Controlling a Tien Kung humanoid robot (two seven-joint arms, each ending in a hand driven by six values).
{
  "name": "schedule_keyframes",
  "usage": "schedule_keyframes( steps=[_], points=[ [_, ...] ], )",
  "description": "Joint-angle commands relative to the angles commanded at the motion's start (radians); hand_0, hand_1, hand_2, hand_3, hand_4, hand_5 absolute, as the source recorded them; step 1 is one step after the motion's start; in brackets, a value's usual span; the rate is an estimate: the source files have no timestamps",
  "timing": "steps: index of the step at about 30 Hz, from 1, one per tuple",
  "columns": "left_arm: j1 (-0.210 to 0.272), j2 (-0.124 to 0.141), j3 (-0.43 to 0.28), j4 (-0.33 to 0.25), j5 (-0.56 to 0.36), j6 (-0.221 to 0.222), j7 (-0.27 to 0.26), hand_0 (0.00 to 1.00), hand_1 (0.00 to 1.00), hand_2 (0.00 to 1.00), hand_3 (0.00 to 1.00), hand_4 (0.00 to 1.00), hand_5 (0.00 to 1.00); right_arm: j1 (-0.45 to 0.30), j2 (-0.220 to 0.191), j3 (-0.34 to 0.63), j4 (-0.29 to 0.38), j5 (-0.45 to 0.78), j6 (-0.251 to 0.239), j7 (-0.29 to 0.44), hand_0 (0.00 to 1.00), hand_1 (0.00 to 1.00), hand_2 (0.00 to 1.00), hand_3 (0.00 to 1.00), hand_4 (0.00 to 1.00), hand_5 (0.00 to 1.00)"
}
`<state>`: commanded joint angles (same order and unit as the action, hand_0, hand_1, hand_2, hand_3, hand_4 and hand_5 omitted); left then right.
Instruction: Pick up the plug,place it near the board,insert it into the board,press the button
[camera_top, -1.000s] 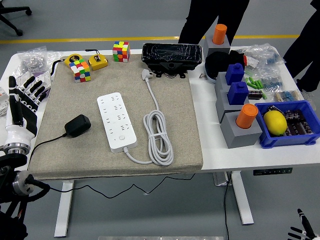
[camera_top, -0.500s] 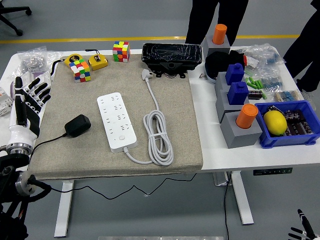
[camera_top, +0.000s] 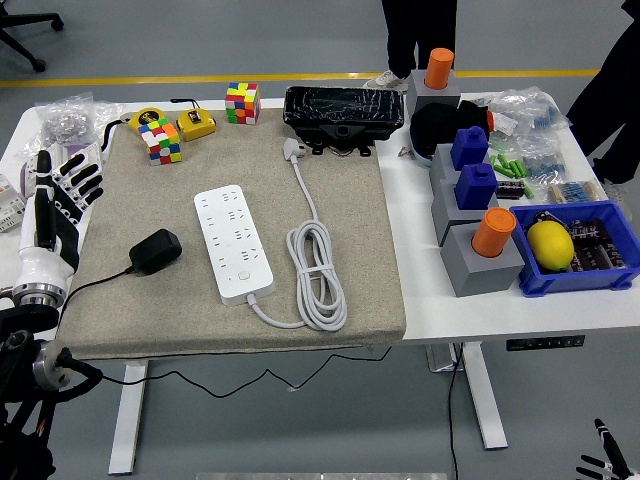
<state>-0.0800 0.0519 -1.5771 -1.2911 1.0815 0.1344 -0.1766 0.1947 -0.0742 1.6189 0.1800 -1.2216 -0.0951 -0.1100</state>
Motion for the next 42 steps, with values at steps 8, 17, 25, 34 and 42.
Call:
schedule_keyframes(
  steps=[8,17,25,34,42],
  points=[
    [-0.001,0.0,0.001,-0.004,0.046,-0.008,0.018,0.76,0.754,0.733,0.755,0.998,0.879,0.0,0.0,0.0,0.0,0.0,0.0,0.0,0.68,0.591,0.614,0.639,0.998,0.998],
    [-0.001,-0.002,-0.001,-0.003,0.049,-0.009,0.02,0.76,0.752,0.735,0.754,0.998,0.87,-0.001,0.001,0.001,0.0,-0.001,0.0,0.001,0.682,0.591,0.613,0.639,0.998,0.998],
    [-0.002,-0.002,-0.002,-0.005,0.06,-0.008,0.025,0.754,0.747,0.73,0.752,0.998,0.812,-0.002,0.002,0.005,0.0,-0.001,0.0,0.003,0.681,0.594,0.613,0.639,0.998,0.998],
    [-0.001,-0.003,0.0,-0.008,0.07,-0.008,0.029,0.753,0.746,0.73,0.752,0.998,0.792,-0.004,0.002,0.008,0.0,-0.002,0.0,0.003,0.681,0.592,0.613,0.639,0.998,0.998],
    [-0.005,-0.001,0.002,-0.012,0.09,-0.01,0.036,0.754,0.746,0.73,0.751,0.998,0.751,-0.003,0.001,0.007,0.0,-0.001,0.0,0.003,0.681,0.594,0.613,0.639,0.998,0.998]
  ],
)
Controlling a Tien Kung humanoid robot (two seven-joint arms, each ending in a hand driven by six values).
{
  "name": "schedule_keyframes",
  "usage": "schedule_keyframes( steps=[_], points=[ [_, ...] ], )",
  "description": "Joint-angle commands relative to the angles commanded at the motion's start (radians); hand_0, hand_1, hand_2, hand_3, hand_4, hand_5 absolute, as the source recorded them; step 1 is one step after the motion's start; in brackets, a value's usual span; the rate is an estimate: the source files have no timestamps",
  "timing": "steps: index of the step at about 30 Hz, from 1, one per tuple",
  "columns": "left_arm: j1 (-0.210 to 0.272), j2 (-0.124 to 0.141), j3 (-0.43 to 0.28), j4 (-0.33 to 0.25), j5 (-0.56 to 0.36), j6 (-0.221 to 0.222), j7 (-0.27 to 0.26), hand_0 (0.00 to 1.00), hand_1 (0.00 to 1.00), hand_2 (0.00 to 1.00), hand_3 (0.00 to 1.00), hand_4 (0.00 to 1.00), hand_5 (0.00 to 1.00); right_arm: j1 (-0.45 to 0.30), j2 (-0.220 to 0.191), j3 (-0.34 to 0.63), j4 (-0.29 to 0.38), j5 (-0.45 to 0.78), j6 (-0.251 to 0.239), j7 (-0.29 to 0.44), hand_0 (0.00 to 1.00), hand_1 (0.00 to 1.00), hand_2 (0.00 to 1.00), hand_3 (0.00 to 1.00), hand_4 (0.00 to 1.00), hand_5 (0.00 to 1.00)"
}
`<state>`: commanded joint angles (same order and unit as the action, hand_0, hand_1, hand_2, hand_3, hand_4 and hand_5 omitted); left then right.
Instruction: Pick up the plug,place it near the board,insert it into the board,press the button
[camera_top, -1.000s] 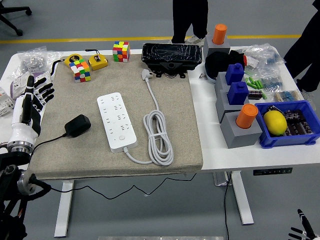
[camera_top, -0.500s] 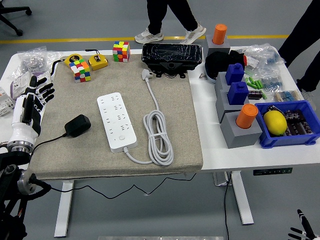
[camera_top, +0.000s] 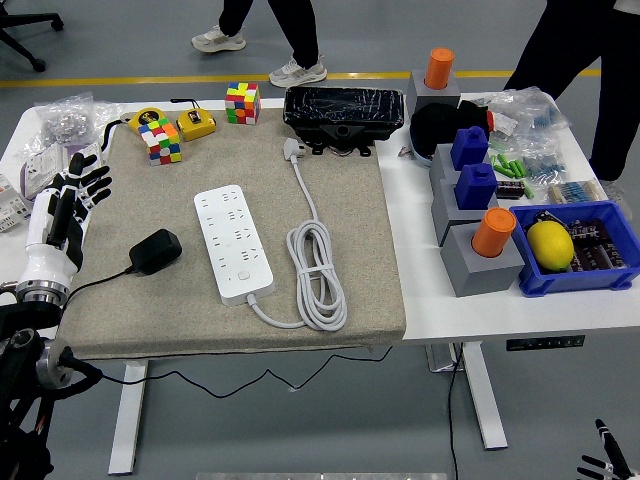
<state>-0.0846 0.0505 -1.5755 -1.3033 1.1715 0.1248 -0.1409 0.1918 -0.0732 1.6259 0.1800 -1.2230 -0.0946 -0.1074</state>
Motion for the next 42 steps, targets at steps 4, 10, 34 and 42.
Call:
schedule_keyframes(
  steps=[4,10,34,42],
  points=[
    [0.002,0.0,0.0,0.0,0.003,-0.001,0.0,0.754,0.746,0.73,0.751,0.998,0.751,-0.001,0.001,-0.001,0.0,-0.001,0.0,0.0,0.681,0.594,0.613,0.639,0.998,0.998],
    [0.004,0.0,0.003,-0.002,0.008,-0.001,0.002,0.754,0.747,0.73,0.75,0.998,0.744,-0.002,0.002,0.0,0.0,-0.003,0.0,0.001,0.681,0.591,0.613,0.639,0.998,0.998],
    [0.009,0.004,0.014,-0.009,0.029,-0.012,0.006,0.755,0.75,0.73,0.751,0.998,0.699,-0.004,0.001,-0.004,0.0,-0.005,0.001,-0.001,0.681,0.593,0.613,0.639,0.998,0.998],
    [0.008,0.003,0.013,-0.012,0.04,-0.013,0.007,0.757,0.754,0.733,0.752,0.998,0.671,-0.004,0.002,-0.005,0.0,-0.004,0.002,-0.001,0.677,0.592,0.613,0.639,0.998,0.998]
  ],
)
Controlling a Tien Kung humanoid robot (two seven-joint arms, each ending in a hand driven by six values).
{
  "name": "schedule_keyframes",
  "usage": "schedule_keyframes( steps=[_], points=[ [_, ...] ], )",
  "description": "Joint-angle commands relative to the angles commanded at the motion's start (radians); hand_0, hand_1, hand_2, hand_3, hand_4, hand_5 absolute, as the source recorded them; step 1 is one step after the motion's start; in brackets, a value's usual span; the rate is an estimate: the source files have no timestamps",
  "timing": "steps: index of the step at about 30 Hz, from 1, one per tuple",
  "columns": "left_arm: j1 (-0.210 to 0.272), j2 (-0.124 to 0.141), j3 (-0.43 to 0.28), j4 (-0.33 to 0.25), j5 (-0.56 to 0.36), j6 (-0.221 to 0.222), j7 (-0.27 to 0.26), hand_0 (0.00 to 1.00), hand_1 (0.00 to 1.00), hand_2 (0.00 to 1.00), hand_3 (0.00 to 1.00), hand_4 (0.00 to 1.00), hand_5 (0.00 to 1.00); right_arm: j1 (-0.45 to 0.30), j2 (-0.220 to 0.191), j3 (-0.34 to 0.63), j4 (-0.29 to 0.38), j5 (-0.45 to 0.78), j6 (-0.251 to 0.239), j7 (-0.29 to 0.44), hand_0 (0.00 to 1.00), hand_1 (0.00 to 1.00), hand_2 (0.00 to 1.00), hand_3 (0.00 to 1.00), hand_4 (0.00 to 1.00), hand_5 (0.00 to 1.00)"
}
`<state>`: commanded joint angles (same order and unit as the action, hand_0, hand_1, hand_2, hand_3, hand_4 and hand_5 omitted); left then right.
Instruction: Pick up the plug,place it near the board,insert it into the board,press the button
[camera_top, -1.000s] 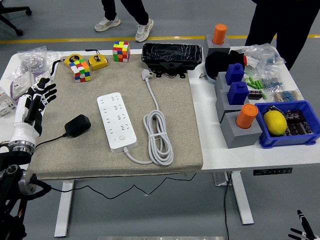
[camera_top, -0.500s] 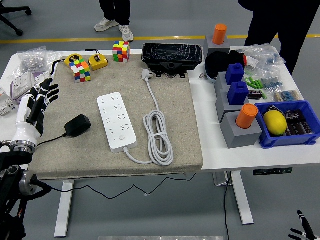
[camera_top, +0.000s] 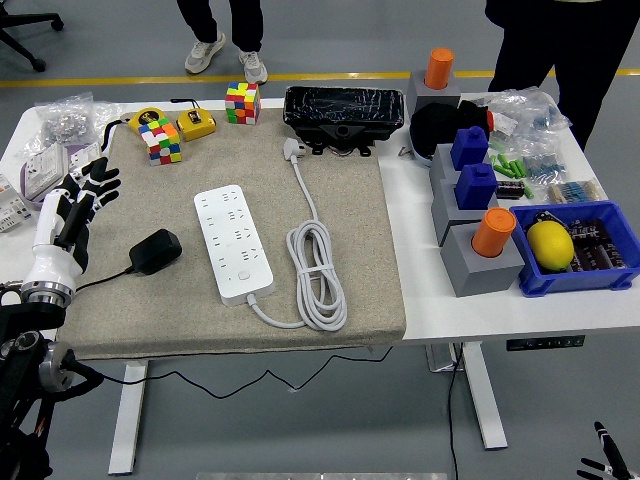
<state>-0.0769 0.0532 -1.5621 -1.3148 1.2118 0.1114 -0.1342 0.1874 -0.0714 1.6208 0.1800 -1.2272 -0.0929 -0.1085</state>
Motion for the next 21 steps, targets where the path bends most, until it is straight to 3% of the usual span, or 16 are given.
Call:
schedule_keyframes(
  steps=[21],
  points=[
    [-0.002,-0.003,0.004,0.006,0.018,-0.007,-0.001,0.762,0.767,0.741,0.753,0.998,0.62,0.001,0.0,-0.009,0.0,0.005,0.005,0.0,0.705,0.606,0.615,0.641,0.998,0.998]
  ],
)
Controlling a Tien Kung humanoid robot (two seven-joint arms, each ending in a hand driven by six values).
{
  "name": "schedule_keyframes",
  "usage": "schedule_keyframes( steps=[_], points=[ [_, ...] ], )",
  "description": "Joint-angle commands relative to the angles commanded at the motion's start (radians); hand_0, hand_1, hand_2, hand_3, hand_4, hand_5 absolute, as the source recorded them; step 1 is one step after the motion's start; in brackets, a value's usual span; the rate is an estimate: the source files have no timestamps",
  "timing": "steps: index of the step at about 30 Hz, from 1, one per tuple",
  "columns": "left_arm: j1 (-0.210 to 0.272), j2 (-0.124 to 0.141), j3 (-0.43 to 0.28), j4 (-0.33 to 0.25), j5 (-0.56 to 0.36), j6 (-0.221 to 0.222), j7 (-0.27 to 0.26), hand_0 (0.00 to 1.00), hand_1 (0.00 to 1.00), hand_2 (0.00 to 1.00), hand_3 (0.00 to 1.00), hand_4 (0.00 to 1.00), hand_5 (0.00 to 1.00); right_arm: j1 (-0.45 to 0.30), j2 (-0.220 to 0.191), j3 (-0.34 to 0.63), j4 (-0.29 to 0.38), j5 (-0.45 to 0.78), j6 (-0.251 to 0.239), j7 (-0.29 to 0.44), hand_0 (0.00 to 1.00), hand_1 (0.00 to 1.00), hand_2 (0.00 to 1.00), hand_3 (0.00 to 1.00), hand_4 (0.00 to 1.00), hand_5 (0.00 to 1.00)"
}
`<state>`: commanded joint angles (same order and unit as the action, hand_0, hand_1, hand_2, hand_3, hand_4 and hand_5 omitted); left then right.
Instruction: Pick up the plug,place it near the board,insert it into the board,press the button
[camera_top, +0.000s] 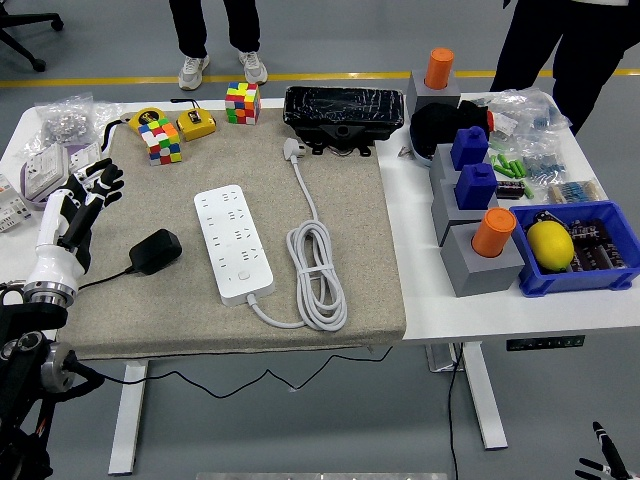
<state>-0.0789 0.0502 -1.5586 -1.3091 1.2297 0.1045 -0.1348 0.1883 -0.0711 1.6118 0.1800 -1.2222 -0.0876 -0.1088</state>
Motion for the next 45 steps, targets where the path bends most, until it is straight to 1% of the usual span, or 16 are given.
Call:
schedule_keyframes(
  steps=[2,3,8,9,15,16,21,22,31,35,44,45],
  points=[
    [0.0,0.0,0.002,0.0,0.001,0.0,0.001,0.762,0.767,0.741,0.753,0.998,0.62,0.0,0.0,-0.002,0.0,0.002,0.001,0.0,0.705,0.606,0.615,0.641,0.998,0.998],
    [0.0,0.0,0.003,0.0,0.001,0.0,0.001,0.762,0.767,0.74,0.752,0.998,0.616,0.0,0.0,-0.002,0.0,0.002,0.001,0.0,0.723,0.618,0.614,0.642,0.998,0.998],
    [0.001,0.001,0.005,-0.001,0.007,-0.002,0.004,0.762,0.767,0.74,0.752,0.998,0.616,-0.002,0.0,-0.005,0.0,0.005,0.003,-0.001,0.723,0.618,0.614,0.642,0.998,0.998],
    [0.001,0.001,0.005,-0.002,0.009,-0.003,0.004,0.763,0.769,0.74,0.752,0.998,0.605,-0.002,0.0,-0.005,0.0,0.005,0.003,-0.001,0.743,0.626,0.618,0.642,0.998,0.998],
    [-0.002,0.003,0.007,-0.003,0.026,-0.013,0.01,0.763,0.769,0.74,0.752,0.998,0.605,-0.002,-0.001,-0.008,0.0,0.007,0.005,-0.003,0.743,0.626,0.618,0.642,0.998,0.998],
    [-0.002,0.003,0.007,-0.002,0.028,-0.014,0.01,0.767,0.771,0.743,0.754,0.998,0.571,-0.002,-0.002,-0.009,0.0,0.008,0.005,-0.002,0.748,0.628,0.618,0.643,0.998,0.998],
    [-0.003,0.006,0.006,-0.002,0.038,-0.017,0.012,0.767,0.771,0.743,0.754,0.998,0.571,0.001,-0.004,-0.013,0.0,0.011,0.005,-0.003,0.748,0.628,0.618,0.643,0.998,0.998],
    [-0.004,0.007,0.007,-0.002,0.039,-0.017,0.013,0.77,0.774,0.747,0.754,0.998,0.553,0.001,-0.005,-0.013,0.0,0.011,0.005,-0.004,0.749,0.631,0.618,0.643,0.998,0.998],
    [-0.001,0.011,0.012,-0.003,0.052,-0.018,0.016,0.77,0.78,0.75,0.756,0.998,0.544,-0.001,-0.006,-0.017,0.0,0.012,0.005,-0.005,0.751,0.634,0.618,0.642,0.998,0.998],
    [-0.001,0.017,0.015,-0.004,0.061,-0.02,0.021,0.772,0.784,0.752,0.757,0.998,0.537,-0.002,-0.006,-0.017,0.0,0.011,0.006,-0.005,0.752,0.636,0.618,0.643,0.998,0.998],
    [-0.002,0.019,0.019,-0.008,0.086,-0.021,0.03,0.777,0.788,0.755,0.76,0.998,0.532,0.001,-0.007,-0.019,0.0,0.012,0.006,-0.004,0.755,0.637,0.619,0.643,0.998,0.998],
    [-0.003,0.019,0.019,-0.008,0.087,-0.02,0.03,0.779,0.79,0.757,0.761,0.998,0.518,0.001,-0.008,-0.018,0.0,0.012,0.006,-0.004,0.755,0.639,0.619,0.643,0.998,0.998]
  ],
)
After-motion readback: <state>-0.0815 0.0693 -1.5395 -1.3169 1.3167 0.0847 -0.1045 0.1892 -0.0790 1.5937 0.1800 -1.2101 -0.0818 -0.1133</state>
